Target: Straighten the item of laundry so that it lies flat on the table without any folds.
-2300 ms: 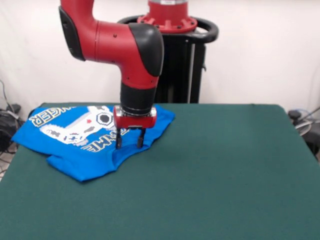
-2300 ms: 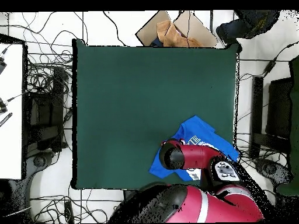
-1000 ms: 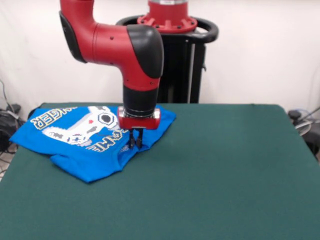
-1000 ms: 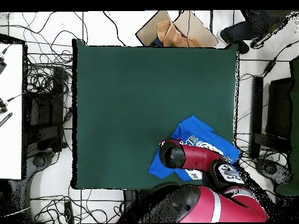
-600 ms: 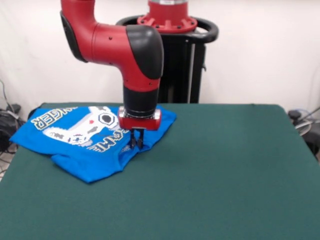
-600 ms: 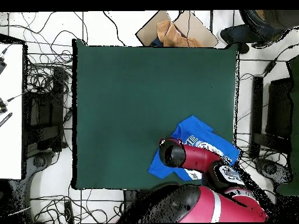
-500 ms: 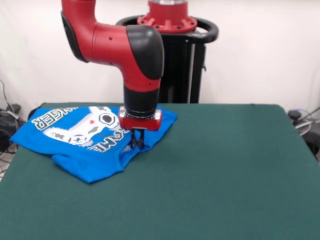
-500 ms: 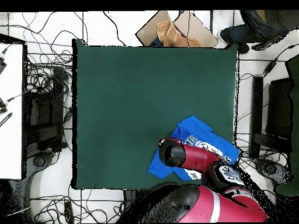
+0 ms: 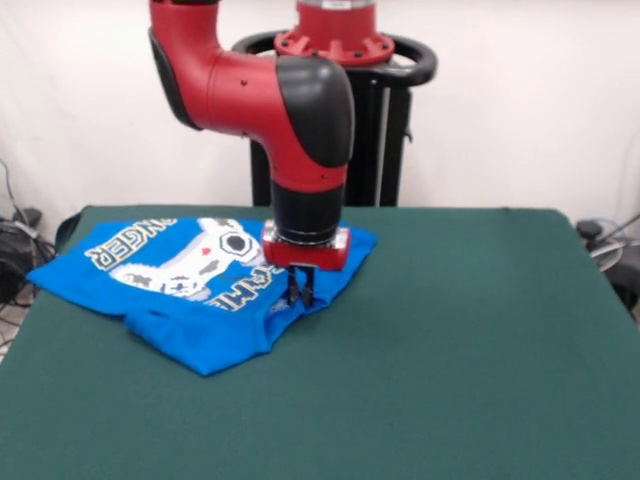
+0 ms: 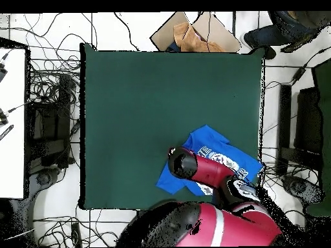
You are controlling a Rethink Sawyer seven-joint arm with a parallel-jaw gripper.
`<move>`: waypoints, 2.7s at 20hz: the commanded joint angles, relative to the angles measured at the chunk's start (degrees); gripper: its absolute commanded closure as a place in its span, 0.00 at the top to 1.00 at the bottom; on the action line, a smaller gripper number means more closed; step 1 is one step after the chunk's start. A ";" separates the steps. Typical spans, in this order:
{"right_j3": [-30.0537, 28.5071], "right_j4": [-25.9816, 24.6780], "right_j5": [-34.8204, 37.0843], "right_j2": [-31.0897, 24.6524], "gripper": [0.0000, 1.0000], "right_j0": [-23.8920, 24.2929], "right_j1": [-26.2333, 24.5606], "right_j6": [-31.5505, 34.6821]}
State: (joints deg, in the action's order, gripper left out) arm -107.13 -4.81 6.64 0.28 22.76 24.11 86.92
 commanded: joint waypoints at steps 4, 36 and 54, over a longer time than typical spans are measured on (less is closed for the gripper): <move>-0.22 12.45 0.47 -11.44 0.00 -7.30 -4.71 18.15; 8.98 32.75 -8.45 -6.81 0.00 -24.53 -8.63 24.92; 29.50 45.95 2.74 7.33 0.00 -37.55 -19.00 25.23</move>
State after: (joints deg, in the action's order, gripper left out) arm -96.17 33.85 9.18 11.35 -11.54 17.56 98.50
